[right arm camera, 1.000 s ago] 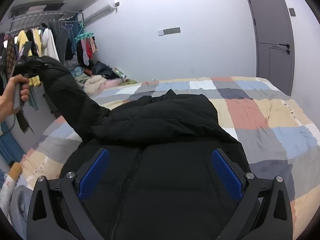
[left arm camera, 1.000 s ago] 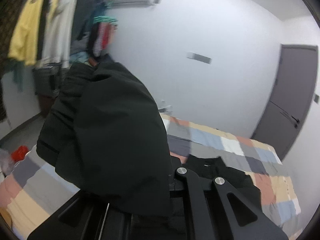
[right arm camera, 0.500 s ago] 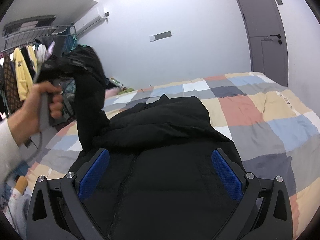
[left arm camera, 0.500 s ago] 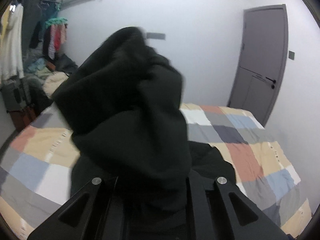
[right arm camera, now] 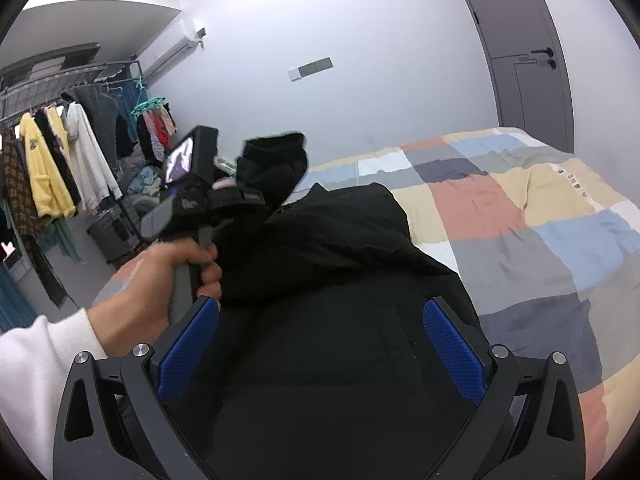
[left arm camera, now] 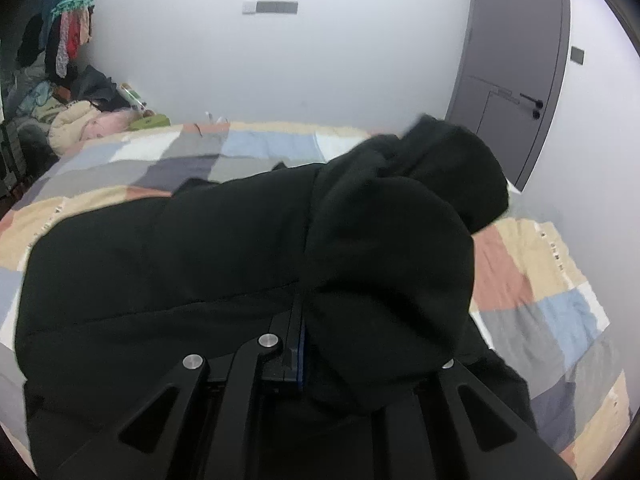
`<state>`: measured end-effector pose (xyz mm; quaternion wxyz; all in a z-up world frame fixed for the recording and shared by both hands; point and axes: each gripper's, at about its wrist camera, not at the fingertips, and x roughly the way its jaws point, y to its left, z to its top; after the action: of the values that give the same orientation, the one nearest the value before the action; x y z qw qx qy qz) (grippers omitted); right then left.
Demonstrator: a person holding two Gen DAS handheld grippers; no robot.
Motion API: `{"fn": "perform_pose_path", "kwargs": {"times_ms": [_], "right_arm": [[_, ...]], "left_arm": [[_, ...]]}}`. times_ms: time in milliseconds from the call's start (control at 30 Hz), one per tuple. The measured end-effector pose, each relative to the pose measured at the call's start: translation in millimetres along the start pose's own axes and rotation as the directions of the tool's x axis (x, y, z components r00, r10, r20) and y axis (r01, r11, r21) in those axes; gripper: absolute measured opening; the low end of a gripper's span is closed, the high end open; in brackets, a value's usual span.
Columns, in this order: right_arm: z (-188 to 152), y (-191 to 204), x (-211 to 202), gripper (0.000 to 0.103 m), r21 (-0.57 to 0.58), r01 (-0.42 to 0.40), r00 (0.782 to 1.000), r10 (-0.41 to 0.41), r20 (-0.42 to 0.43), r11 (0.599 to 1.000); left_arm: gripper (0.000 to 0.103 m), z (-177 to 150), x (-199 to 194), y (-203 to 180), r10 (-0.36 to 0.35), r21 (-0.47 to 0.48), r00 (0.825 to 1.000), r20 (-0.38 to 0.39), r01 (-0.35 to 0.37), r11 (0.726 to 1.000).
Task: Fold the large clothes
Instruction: 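Lower the sleeve onto the jacket and open the left tool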
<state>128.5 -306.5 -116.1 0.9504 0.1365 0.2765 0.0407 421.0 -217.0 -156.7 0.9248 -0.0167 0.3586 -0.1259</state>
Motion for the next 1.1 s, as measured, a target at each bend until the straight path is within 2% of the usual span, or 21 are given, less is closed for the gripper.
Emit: {"fn": "perform_pose_path", "kwargs": {"times_ms": [133, 300, 500, 633, 667, 733, 767, 800, 900, 1100], "right_arm": [[-0.6, -7.9, 6.9, 0.103, 0.017, -0.001, 1.000, 0.001, -0.009, 1.000], [-3.5, -18.1, 17.7, 0.103, 0.044, 0.006, 1.000, -0.004, -0.030, 0.999], [-2.1, -16.2, 16.4, 0.103, 0.041, 0.024, 1.000, -0.024, -0.007, 0.999], [-3.9, -11.8, 12.3, 0.103, 0.028, 0.021, 1.000, -0.021, 0.001, 0.999], [-4.2, -9.3, 9.7, 0.103, 0.019, 0.021, 1.000, -0.021, 0.009, 1.000], [-4.7, -4.7, 5.4, 0.103, 0.002, 0.026, 0.999, -0.026, 0.023, 1.000], [-4.3, -3.9, 5.0, 0.103, -0.003, 0.028, 0.999, -0.028, 0.028, 1.000], [-4.3, -1.5, 3.3, 0.103, -0.011, 0.034, 0.999, -0.033, 0.034, 0.999], [-3.9, 3.0, 4.6, 0.103, -0.030, 0.042, 0.999, -0.041, 0.035, 0.999], [0.6, 11.3, 5.9, 0.103, -0.047, 0.059, 0.997, -0.057, 0.046, 0.997]], "left_arm": [[0.010, -11.8, 14.4, 8.6, -0.024, -0.052, 1.000, -0.005, 0.024, 0.998], [0.012, -17.8, 9.6, 18.1, -0.012, -0.057, 1.000, -0.008, 0.012, 0.998], [0.013, -13.1, -13.8, 13.0, 0.020, 0.014, 1.000, 0.013, -0.021, 1.000], [0.019, -12.4, -36.5, 15.5, -0.001, 0.004, 1.000, 0.019, 0.001, 1.000], [0.025, -12.2, -42.9, 17.4, -0.009, 0.002, 1.000, 0.015, 0.009, 1.000], [0.049, -12.9, -56.0, 20.0, -0.004, 0.011, 1.000, 0.022, 0.004, 1.000], [0.072, -13.5, -61.2, 20.4, -0.003, 0.019, 1.000, 0.029, 0.002, 1.000], [0.088, -14.5, -67.6, 21.7, -0.007, 0.029, 0.999, 0.039, 0.006, 1.000], [0.100, -19.0, -89.9, 29.7, -0.019, 0.041, 0.998, 0.066, 0.016, 0.999], [0.103, -18.9, -133.4, 63.4, -0.048, 0.003, 0.992, 0.113, 0.048, 0.999]]}}
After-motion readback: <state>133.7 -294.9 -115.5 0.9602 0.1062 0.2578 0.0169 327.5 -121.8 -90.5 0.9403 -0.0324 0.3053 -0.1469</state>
